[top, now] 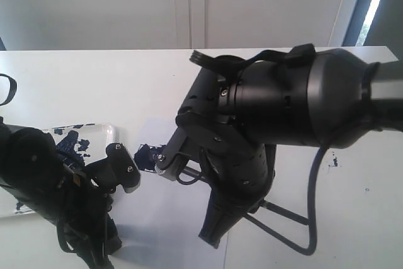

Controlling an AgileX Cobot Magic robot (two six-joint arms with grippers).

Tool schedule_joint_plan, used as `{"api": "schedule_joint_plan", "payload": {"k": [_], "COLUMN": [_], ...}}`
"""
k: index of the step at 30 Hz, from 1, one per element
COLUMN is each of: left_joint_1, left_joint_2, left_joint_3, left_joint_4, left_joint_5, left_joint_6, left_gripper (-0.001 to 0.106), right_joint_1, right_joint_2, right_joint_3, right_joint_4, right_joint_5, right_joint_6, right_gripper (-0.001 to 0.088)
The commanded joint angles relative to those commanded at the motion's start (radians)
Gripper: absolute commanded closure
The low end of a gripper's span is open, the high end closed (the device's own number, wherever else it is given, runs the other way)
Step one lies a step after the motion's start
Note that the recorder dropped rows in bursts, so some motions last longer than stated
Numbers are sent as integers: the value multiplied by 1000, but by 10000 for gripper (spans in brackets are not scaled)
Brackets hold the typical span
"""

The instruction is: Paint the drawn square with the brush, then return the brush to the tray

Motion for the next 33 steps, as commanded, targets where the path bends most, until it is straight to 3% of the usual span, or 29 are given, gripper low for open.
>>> {"api": "schedule_joint_plan", "payload": {"k": [10, 33], "left_joint_1": [0, 0], "left_joint_2": [0, 0], "left_joint_3": [0, 0], "left_joint_4": [0, 0], "left_joint_5": [0, 0], "left_joint_6": [0, -2], "left_gripper": [575, 575], "right_joint_1": [0, 0], "right_joint_2": [1, 1], "right_joint_3": [0, 0], "right_joint_4": [53, 39], "right_joint_5": [0, 74], "right_joint_6": [-39, -39], "right_gripper": [868, 868]}}
